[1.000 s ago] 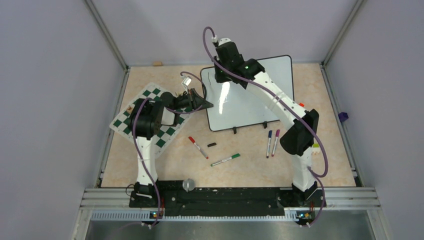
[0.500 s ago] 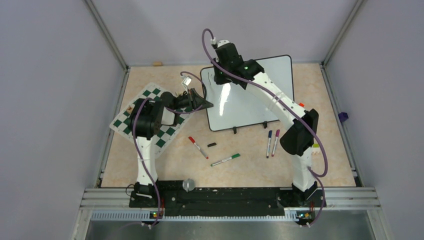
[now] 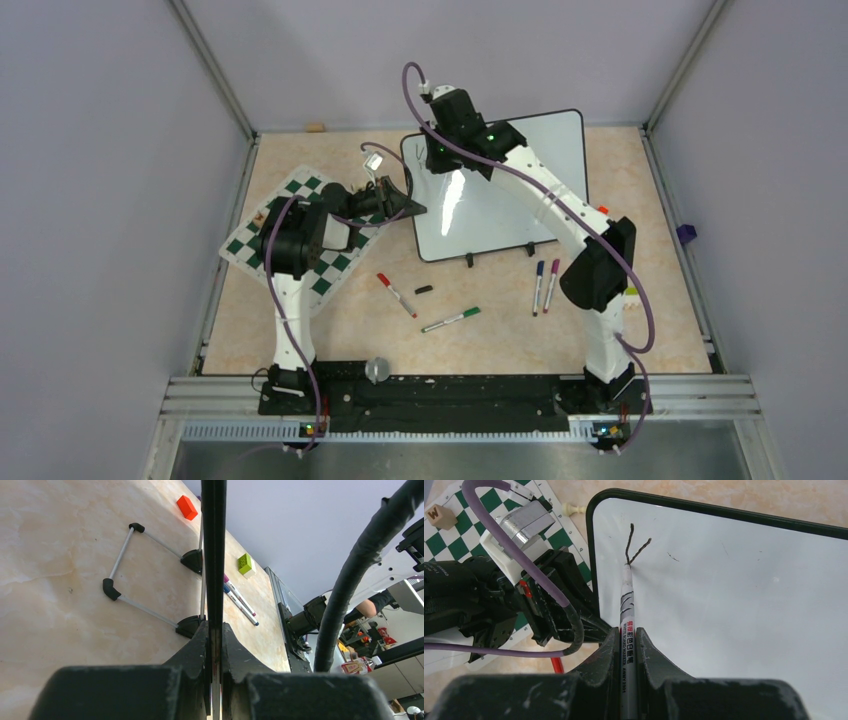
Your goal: Write a sentence on the whiteboard
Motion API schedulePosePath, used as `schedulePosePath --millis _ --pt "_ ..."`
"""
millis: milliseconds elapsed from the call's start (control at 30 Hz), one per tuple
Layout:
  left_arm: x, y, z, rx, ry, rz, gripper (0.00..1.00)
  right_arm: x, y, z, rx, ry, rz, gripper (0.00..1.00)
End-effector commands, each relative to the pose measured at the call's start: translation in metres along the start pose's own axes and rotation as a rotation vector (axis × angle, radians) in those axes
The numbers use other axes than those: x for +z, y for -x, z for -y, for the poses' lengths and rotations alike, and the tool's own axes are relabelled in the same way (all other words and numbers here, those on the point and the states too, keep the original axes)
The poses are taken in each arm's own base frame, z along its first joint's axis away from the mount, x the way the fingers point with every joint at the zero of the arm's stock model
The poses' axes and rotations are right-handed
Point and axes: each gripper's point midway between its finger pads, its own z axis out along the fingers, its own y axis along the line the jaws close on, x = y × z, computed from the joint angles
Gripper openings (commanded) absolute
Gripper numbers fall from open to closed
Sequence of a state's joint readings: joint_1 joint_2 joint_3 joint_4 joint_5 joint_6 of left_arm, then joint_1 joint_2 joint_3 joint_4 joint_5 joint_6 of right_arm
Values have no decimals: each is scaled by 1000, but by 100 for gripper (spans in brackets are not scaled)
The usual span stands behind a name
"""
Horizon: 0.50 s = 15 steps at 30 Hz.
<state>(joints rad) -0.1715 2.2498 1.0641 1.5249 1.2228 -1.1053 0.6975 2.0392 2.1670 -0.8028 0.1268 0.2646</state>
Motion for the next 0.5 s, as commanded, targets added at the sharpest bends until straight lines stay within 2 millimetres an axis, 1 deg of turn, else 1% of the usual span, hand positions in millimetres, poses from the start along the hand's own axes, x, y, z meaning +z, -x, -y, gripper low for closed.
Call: schedulePosePath --millis 0,467 --pt "7 -3 21 110 -84 -64 0 -9 7 15 -4 -56 26 0" --pt "6 -5 22 111 -87 -71 0 -21 -9 32 2 -126 9 0"
